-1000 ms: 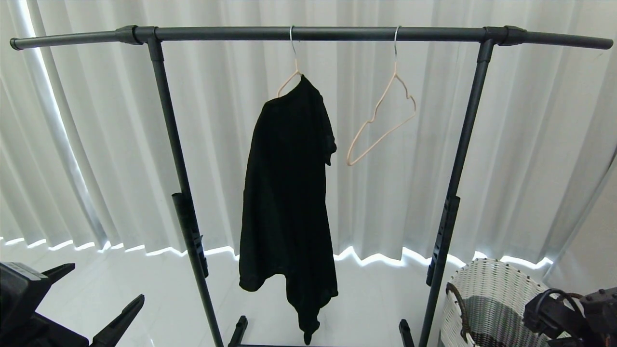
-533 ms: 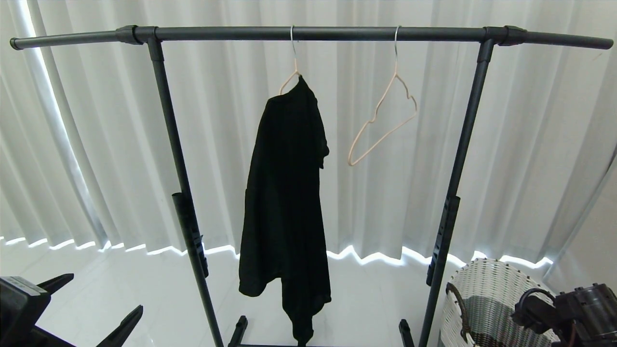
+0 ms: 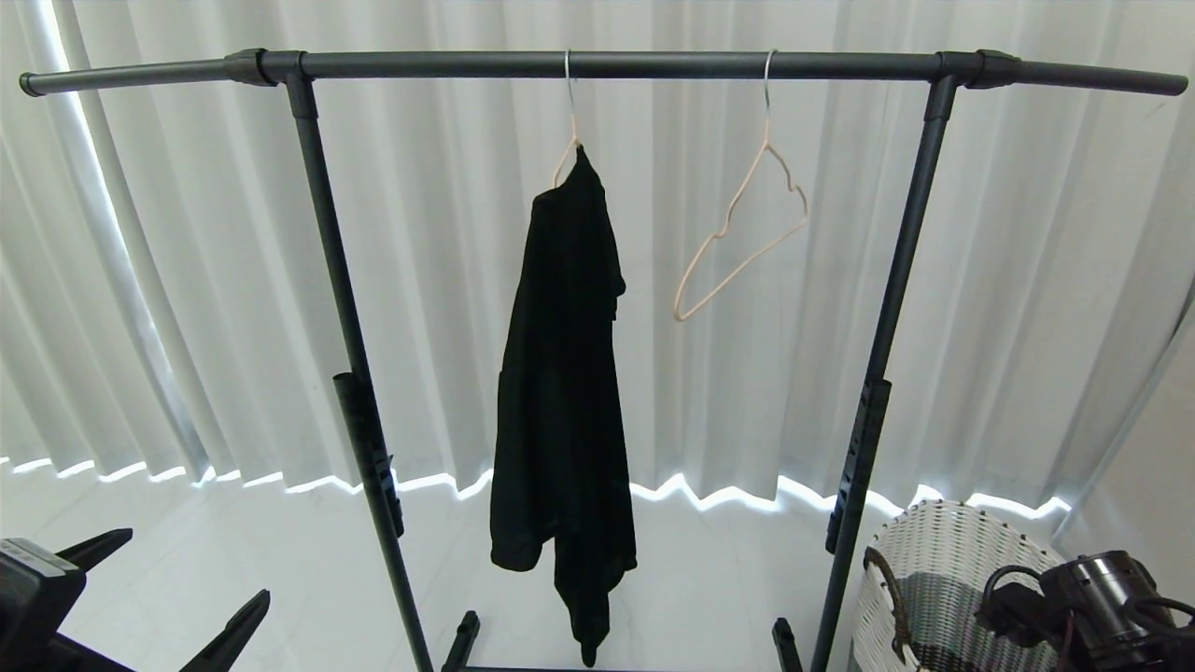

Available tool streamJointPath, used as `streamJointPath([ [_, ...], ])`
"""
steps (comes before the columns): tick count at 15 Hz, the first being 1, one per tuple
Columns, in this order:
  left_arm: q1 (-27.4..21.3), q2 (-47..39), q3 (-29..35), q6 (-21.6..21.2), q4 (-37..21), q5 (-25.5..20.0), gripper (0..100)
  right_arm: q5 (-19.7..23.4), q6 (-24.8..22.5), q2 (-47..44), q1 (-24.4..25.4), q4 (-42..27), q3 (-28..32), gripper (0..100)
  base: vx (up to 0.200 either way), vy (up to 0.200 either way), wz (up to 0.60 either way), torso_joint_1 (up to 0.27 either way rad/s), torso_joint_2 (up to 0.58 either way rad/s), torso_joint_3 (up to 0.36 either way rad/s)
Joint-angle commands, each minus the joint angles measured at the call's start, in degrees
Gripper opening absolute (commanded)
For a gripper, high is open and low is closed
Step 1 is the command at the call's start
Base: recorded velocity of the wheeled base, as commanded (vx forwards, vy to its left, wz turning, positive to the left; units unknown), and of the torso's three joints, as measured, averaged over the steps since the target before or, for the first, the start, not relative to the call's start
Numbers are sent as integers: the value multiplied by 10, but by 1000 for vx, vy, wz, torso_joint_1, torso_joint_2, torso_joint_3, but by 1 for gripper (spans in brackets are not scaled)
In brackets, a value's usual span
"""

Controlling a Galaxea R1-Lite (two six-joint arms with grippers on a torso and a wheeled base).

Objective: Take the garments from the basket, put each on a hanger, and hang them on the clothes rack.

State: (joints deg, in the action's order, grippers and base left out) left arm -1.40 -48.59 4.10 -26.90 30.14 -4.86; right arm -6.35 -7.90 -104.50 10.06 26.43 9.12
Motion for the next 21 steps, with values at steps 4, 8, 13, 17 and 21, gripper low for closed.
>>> streamJointPath([
  [4,0,17,-2,-1,0,0,100,-1,0,-62,-2,60,3,100,0,0,0,0,0,0],
  [8,0,17,-2,-3,0,0,100,-1,1,-73,-2,79,3,100,0,0,0,0,0,0],
  [13,0,17,-1,-3,0,1,100,-5,1,-91,0,114,-2,0,0,0,0,0,0,0],
  [17,0,17,-5,-2,0,-1,100,-4,1,-61,0,115,-20,0,0,0,0,0,0,0],
  [21,-2,16,-13,-44,0,-6,100,-25,-3,29,14,76,-19,0,0,0,0,0,0,0],
])
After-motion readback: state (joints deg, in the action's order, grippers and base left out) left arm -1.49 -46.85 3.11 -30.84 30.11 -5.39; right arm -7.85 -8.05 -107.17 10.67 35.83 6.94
